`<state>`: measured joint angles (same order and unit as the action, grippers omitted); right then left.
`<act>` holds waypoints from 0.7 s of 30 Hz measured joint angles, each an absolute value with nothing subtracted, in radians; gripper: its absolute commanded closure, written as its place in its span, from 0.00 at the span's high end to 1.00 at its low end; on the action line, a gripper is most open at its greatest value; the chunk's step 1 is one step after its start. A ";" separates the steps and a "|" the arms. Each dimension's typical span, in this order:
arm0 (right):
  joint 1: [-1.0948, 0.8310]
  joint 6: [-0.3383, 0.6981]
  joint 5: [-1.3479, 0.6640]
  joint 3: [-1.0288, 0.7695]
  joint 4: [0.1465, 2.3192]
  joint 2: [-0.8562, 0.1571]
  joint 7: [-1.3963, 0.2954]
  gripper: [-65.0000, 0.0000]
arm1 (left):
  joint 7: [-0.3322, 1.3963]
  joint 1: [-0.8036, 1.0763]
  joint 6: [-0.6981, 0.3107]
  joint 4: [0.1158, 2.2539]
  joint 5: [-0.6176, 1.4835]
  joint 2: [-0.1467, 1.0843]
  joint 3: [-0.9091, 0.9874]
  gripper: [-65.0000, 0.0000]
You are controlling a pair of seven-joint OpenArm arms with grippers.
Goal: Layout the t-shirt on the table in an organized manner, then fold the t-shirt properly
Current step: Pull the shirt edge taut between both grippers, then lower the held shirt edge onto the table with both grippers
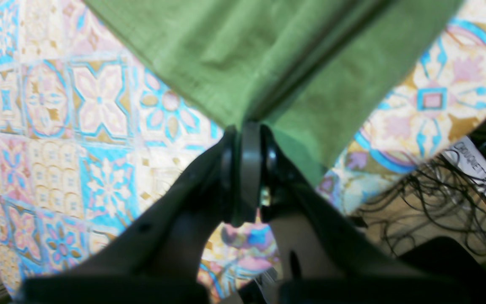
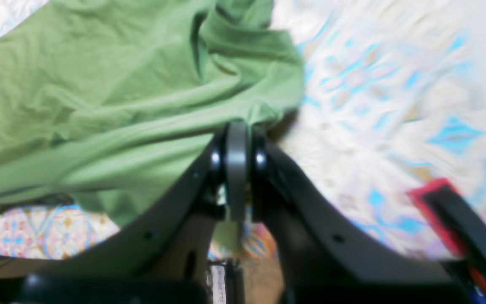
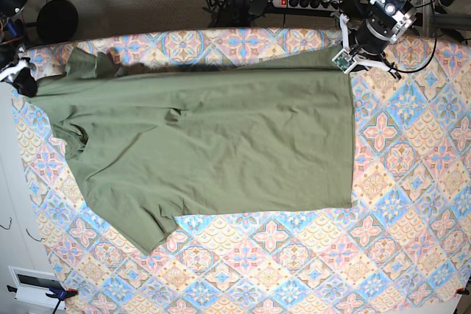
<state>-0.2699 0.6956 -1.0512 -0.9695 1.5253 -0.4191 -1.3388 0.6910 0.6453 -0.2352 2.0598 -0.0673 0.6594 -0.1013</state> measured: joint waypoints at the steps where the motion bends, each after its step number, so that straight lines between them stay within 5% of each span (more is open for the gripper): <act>1: -0.272 0.696 -1.044 -0.982 1.525 -0.417 -1.354 0.02 | 0.690 0.648 -0.236 2.060 -0.067 0.660 -0.101 0.00; 21: -0.374 0.695 -1.159 -1.002 1.600 -0.439 -1.354 0.02 | 0.604 0.760 -0.233 2.078 -0.072 0.726 -0.095 0.00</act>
<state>-0.3744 0.6952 -1.1595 -1.0016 1.6001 -0.4385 -1.3544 0.6044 0.7605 -0.2333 2.0777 -0.0715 0.7261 -0.0952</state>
